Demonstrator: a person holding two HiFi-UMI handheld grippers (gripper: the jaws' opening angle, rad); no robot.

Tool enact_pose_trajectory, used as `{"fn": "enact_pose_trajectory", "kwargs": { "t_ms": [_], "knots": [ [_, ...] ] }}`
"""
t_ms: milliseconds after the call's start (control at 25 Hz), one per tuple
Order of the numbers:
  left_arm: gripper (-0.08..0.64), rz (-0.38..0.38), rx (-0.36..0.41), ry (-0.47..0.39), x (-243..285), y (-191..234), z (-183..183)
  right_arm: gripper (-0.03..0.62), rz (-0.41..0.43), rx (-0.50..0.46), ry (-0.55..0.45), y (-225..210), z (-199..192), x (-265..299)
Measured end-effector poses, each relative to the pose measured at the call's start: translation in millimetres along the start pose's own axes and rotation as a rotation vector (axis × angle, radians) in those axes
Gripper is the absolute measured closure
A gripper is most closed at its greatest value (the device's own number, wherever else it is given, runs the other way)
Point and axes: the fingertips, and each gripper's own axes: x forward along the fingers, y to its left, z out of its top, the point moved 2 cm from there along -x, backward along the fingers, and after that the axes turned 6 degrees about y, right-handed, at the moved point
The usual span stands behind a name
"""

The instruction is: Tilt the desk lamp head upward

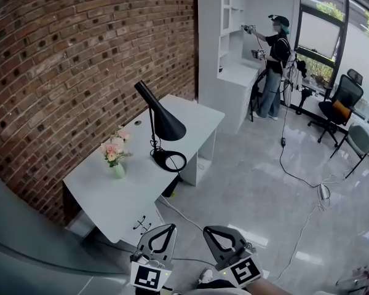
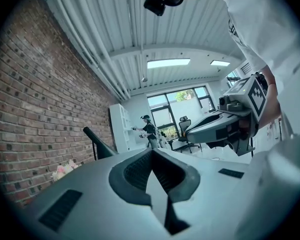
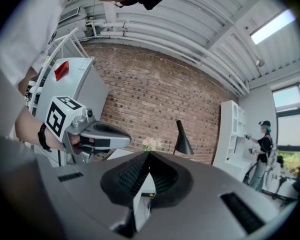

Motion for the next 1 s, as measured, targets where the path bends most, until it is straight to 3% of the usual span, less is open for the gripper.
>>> {"fn": "enact_pose_trajectory", "kwargs": {
  "t_ms": [280,520,1000],
  "knots": [
    [0.552,0.078,0.015,0.03,50.1,-1.1,2.6,0.575,0.073,-0.002,-0.037,-54.7,-14.4,16.1],
    [0.552,0.126,0.012,0.067,64.0,5.9,-2.1,0.576,0.113,0.003,-0.05,-74.4,-21.4,32.8],
    [0.552,0.112,-0.002,0.04,116.8,39.6,-19.7,0.575,0.113,-0.017,-0.019,-109.7,-38.7,85.6]
  ]
}}
